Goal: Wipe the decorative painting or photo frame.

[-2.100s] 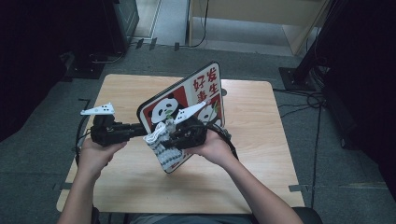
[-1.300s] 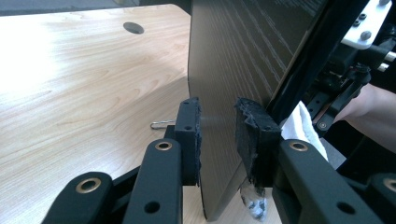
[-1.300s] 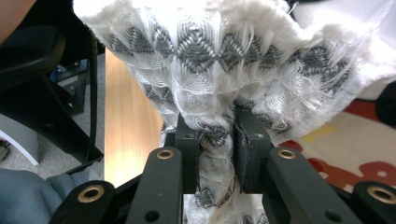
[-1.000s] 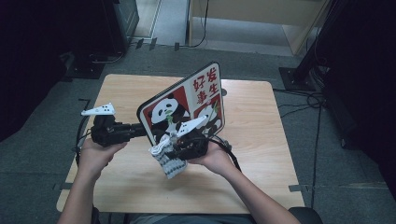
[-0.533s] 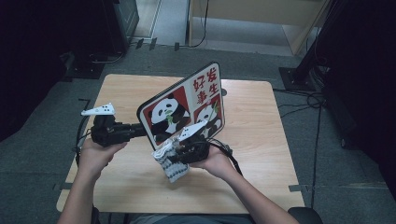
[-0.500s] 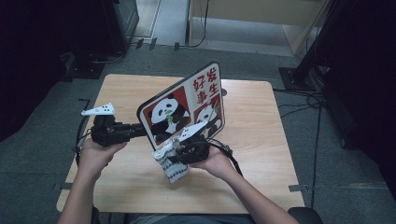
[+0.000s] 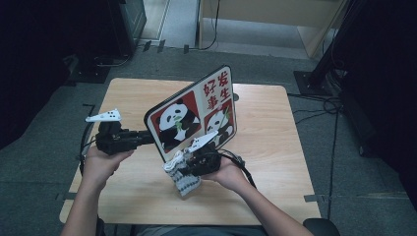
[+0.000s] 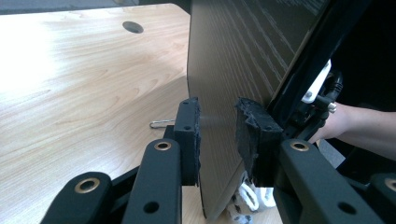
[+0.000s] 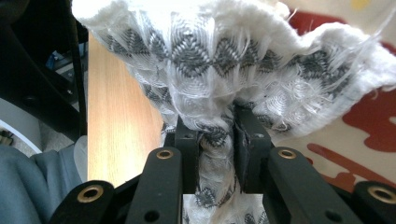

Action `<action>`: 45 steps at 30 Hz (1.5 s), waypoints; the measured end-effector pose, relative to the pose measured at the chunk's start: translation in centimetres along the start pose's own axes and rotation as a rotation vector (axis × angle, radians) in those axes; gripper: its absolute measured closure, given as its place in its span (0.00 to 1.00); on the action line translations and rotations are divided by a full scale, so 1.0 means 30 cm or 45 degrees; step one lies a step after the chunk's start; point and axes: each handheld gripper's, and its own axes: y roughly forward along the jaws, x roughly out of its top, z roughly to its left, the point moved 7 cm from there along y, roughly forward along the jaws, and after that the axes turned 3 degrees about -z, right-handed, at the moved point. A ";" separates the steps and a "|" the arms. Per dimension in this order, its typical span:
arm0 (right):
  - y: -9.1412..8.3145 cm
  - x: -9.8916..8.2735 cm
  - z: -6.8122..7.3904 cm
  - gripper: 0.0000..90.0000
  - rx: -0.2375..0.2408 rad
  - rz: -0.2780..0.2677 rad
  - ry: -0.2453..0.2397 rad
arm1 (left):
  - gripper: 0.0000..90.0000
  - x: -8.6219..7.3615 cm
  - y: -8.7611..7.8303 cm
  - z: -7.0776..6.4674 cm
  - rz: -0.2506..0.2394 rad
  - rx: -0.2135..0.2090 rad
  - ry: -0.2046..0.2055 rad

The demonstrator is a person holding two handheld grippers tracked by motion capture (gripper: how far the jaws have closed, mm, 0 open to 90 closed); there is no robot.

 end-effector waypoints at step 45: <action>-0.061 0.040 0.053 0.86 0.065 0.030 -0.018 | 0.65 0.007 -0.009 0.018 -0.006 0.022 -0.023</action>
